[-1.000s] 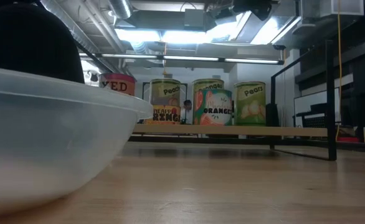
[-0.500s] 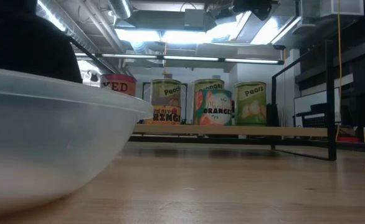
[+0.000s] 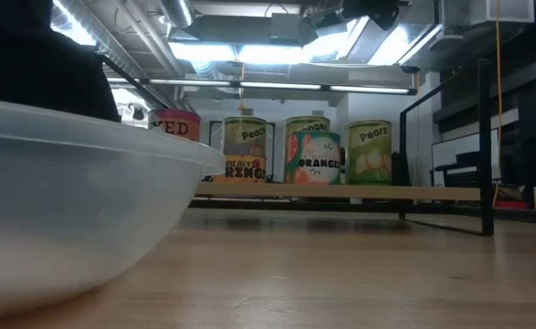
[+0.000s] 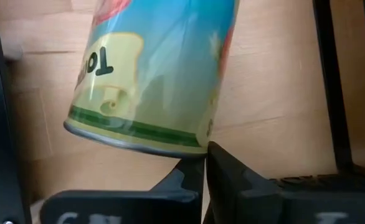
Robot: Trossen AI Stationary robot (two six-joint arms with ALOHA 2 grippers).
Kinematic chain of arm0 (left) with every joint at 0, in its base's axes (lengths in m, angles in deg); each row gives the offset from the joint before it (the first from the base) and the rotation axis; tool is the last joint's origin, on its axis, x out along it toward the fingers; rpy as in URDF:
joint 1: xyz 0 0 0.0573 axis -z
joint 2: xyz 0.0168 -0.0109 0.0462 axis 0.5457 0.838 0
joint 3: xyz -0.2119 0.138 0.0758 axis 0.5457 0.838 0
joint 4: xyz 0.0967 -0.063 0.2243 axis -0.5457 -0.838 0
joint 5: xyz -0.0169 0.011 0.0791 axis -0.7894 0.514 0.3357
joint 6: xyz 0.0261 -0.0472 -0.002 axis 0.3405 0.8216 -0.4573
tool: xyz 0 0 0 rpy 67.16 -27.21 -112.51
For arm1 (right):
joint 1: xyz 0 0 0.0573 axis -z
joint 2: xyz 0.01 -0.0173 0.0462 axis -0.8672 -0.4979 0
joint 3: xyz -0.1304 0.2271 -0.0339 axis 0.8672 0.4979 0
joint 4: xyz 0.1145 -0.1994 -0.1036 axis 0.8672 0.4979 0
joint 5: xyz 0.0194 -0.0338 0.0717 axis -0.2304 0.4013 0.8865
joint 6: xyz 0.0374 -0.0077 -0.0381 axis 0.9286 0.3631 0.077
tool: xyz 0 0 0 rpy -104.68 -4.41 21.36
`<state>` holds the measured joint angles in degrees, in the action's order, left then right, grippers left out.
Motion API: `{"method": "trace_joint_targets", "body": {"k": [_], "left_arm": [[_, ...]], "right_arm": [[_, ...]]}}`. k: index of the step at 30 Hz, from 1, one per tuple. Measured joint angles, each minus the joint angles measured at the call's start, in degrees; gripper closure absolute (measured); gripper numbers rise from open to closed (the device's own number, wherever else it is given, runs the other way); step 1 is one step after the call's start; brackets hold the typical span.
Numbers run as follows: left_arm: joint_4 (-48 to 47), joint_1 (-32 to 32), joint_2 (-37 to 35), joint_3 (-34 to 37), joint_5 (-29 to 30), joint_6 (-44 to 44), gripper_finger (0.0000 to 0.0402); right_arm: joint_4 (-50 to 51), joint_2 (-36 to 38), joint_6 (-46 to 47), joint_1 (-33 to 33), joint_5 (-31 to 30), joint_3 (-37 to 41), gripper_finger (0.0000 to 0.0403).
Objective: Pick and place cans onto a shelf
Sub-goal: Put the large canned tomatoes on the shelf
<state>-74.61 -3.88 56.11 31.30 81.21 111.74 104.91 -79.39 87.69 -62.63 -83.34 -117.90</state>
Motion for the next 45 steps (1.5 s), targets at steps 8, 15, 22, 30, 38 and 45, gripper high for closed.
{"method": "trace_joint_targets", "body": {"k": [8,15,22,30,38,45], "left_arm": [[-2.22,-0.04,-0.04,-2.06,-0.44,-1.91,0.0399],[-12.88,-0.04,-0.04,-8.85,-1.29,-3.64,0.0400],[-25.01,-0.04,-0.04,-17.36,-1.87,-7.32,0.0401],[-36.87,-0.04,-0.04,-27.25,-1.67,-11.48,0.0401],[-36.80,-0.91,-0.71,-34.07,0.03,-17.66,0.0401],[-36.79,-2.13,-0.71,-39.59,0.04,-21.96,0.0401]], "right_arm": [[0.00,0.00,0.00,0.01,0.00,0.00,0.0328],[0.00,0.00,0.02,-0.01,0.00,-0.01,0.0328],[-0.02,0.00,0.06,0.01,0.00,-0.01,0.0328],[-0.02,0.00,0.20,0.01,0.00,-0.01,0.0328],[-0.04,0.00,0.20,0.01,0.00,0.00,0.0328],[-0.07,0.00,0.20,0.01,0.00,0.01,0.0328]]}}
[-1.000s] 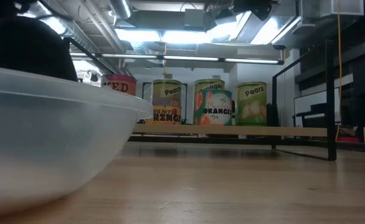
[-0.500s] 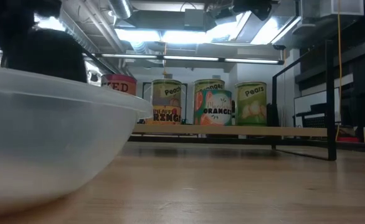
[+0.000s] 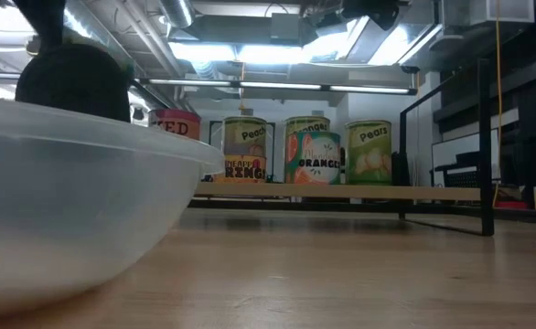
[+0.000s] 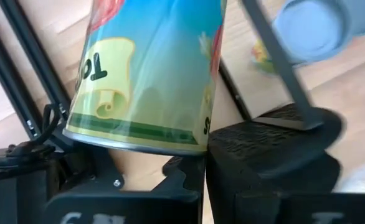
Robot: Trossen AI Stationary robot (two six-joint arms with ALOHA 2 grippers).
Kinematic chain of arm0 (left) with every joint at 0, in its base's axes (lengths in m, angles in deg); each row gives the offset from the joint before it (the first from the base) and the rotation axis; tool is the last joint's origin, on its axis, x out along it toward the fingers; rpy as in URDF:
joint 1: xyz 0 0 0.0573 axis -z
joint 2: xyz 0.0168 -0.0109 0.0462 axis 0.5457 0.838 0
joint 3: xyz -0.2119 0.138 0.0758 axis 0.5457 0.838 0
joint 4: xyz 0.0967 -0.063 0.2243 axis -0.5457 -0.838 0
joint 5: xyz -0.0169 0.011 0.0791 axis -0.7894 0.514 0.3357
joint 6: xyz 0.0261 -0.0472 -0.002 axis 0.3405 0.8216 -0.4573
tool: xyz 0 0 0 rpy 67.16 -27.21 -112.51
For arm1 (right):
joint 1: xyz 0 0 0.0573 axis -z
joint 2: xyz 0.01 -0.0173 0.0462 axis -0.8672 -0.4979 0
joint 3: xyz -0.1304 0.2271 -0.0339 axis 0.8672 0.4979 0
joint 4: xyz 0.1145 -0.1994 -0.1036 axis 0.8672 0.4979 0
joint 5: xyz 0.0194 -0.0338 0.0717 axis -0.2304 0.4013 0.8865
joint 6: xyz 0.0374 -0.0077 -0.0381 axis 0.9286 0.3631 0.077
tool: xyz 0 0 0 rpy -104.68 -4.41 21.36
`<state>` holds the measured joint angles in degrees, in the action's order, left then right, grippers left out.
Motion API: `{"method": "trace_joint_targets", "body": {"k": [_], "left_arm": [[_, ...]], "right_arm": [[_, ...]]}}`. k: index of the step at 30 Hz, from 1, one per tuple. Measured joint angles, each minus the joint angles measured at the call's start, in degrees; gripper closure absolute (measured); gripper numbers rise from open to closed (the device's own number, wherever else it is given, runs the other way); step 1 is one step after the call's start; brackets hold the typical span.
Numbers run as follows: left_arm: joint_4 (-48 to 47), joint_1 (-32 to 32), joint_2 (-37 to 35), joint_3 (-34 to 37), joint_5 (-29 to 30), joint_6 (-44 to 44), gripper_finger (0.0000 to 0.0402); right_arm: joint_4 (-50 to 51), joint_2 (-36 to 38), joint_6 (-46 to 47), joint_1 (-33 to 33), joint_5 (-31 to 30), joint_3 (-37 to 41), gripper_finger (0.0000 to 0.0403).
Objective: Pick and place cans onto a shelf
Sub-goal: Put the large canned tomatoes on the shelf
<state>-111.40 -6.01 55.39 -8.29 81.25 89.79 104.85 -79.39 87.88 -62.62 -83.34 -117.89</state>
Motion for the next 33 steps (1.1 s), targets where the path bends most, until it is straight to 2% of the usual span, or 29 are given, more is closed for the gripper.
{"method": "trace_joint_targets", "body": {"k": [5,8,15,18,22,33], "left_arm": [[-0.01,-0.16,0.00,-4.85,-0.09,-2.27,0.0401],[0.01,-0.16,0.00,-7.58,-2.38,-2.65,0.0401],[1.23,1.07,-0.02,-10.77,-17.49,-2.71,0.0401],[3.76,2.07,0.02,-10.77,-21.48,-2.69,0.0401],[9.20,3.02,0.02,-10.77,-22.01,-2.85,0.0401],[27.82,2.24,0.83,-10.80,-19.99,-12.85,0.0401]], "right_arm": [[0.00,0.00,0.02,-0.02,0.00,-0.02,0.0328],[0.02,0.00,0.02,0.00,0.00,0.00,0.0328],[0.00,0.00,0.02,0.00,0.00,0.00,0.0328],[0.01,0.00,-0.04,-0.01,0.00,0.00,0.0328],[0.00,0.00,-0.07,0.00,0.00,-0.02,0.0328],[0.02,0.00,-0.16,0.00,0.02,0.00,0.0328]]}}
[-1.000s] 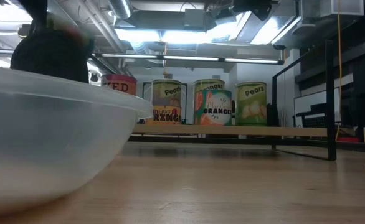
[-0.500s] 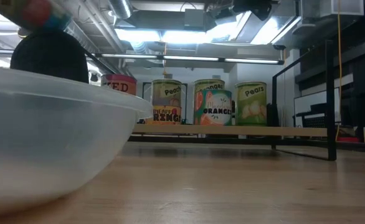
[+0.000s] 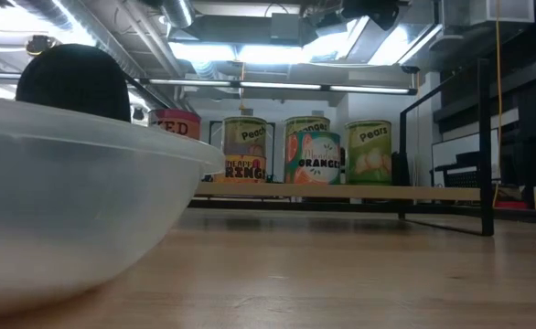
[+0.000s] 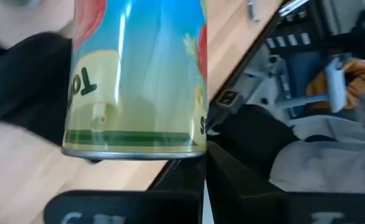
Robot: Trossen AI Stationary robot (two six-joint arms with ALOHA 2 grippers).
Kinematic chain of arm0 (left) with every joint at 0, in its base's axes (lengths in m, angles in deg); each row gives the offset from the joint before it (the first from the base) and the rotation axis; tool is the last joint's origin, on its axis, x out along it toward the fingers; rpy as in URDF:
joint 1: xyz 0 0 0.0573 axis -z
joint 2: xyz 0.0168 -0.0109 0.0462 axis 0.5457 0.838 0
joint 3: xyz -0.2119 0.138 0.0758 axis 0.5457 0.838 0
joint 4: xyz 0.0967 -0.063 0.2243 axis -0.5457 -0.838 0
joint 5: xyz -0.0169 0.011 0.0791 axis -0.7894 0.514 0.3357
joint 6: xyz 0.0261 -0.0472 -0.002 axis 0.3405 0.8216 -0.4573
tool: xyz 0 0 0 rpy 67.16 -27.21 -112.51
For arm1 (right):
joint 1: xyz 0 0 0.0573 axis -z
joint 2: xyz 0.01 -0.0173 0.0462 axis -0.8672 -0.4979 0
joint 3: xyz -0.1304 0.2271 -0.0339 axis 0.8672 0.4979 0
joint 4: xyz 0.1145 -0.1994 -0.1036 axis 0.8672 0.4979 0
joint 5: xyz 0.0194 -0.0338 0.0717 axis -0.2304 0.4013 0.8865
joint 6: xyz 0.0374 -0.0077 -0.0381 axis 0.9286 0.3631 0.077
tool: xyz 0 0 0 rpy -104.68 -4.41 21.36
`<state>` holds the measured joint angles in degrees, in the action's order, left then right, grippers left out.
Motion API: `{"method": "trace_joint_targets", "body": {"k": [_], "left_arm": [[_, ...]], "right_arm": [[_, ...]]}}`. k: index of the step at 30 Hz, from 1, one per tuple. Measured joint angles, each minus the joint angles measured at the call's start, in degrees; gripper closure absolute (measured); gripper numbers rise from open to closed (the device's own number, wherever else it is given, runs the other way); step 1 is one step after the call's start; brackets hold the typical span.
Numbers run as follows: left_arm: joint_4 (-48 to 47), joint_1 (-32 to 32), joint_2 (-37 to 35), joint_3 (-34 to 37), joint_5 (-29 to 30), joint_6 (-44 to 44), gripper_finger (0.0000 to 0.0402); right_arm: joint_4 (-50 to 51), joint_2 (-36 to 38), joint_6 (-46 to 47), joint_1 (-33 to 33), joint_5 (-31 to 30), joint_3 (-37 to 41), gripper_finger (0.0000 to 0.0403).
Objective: Pick and place cans onto a shelf
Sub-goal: Put the large canned tomatoes on the shelf
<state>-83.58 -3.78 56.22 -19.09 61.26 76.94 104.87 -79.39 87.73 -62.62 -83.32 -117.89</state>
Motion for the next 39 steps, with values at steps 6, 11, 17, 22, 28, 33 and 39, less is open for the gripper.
{"method": "trace_joint_targets", "body": {"k": [6,11,17,22,28,33,39], "left_arm": [[5.12,-0.10,3.48,0.01,-2.02,-0.24,0.0401],[11.76,-0.15,8.54,0.01,-10.52,0.32,0.0401],[11.39,0.15,13.33,0.01,-25.24,9.15,0.0401],[7.17,1.17,15.39,0.01,-35.18,15.82,0.0401],[-2.98,2.74,16.23,0.03,-43.80,22.95,0.0401],[-10.00,4.17,17.06,0.07,-50.28,25.34,0.0401],[-9.32,4.43,18.25,3.95,-52.46,23.37,0.0401]], "right_arm": [[0.01,0.00,0.09,-0.02,0.06,0.00,0.0328],[-0.20,0.00,-0.02,-1.86,0.05,0.00,0.0328],[-2.93,-0.23,-0.16,-6.95,0.03,1.89,0.0328],[-7.71,-0.26,-0.28,-10.04,0.03,6.58,0.0328],[-11.14,-0.31,-0.27,-11.19,-0.01,11.08,0.0328],[-12.32,-0.31,-0.28,-11.23,-0.02,12.28,0.0328],[-13.77,-0.31,-0.37,-11.23,-0.02,12.58,0.0328]]}}
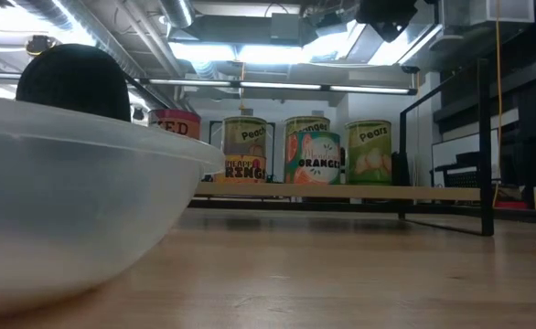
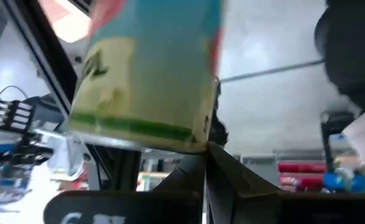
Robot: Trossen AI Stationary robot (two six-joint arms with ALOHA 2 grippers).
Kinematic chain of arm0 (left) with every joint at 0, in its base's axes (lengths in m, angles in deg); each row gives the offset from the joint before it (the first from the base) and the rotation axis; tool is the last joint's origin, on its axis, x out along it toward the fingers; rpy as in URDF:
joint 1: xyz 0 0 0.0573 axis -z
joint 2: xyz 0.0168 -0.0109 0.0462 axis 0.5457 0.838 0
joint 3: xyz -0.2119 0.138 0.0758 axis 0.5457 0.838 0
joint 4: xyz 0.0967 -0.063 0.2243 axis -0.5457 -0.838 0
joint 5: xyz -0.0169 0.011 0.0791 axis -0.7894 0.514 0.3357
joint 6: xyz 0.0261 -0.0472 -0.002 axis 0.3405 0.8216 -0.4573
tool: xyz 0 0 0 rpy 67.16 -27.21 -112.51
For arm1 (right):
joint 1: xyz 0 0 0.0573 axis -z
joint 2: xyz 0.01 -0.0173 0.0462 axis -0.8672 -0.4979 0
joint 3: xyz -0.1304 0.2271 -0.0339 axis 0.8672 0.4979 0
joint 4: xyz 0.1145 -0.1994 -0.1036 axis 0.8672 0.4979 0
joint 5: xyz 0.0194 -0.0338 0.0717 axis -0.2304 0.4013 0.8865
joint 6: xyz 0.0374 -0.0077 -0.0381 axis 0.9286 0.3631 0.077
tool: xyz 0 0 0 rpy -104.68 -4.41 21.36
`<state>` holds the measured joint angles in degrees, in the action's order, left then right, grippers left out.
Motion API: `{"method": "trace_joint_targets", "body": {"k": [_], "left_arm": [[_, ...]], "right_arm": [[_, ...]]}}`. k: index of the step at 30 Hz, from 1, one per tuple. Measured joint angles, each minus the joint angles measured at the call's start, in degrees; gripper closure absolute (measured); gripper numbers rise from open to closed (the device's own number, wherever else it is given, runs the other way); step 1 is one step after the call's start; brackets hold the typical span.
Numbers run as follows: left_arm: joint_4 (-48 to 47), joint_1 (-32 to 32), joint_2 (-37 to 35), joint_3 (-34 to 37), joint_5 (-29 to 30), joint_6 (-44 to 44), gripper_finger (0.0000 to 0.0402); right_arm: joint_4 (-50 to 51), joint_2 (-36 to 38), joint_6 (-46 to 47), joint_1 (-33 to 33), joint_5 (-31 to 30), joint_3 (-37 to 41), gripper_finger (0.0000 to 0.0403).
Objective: Pick and place cans onto a shelf
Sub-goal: Put the large canned tomatoes on the shelf
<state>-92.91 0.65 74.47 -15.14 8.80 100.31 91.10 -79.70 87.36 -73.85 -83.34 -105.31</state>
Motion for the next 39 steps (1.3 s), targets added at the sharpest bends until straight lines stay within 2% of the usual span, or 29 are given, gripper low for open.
{"method": "trace_joint_targets", "body": {"k": [11,17,29,35,39], "left_arm": [[2.58,-0.48,3.80,9.17,-4.42,-12.40,0.0401],[5.34,-1.05,6.57,12.91,-4.05,-17.58,0.0401],[5.90,-1.08,12.24,14.44,-2.79,-26.38,0.0401],[6.28,-1.46,12.68,14.46,-1.05,-26.29,0.0400],[6.34,-1.47,12.68,14.46,-0.20,-26.30,0.0385]], "right_arm": [[-0.96,0.00,0.04,0.02,0.02,-0.01,0.0328],[-0.95,0.00,0.08,0.02,0.02,-0.01,0.0328],[-1.07,0.00,0.32,0.02,0.00,-0.01,0.0328],[-1.36,0.00,0.33,0.02,0.00,-0.01,0.0328],[-1.38,0.02,0.33,0.02,0.00,-0.01,0.0328]]}}
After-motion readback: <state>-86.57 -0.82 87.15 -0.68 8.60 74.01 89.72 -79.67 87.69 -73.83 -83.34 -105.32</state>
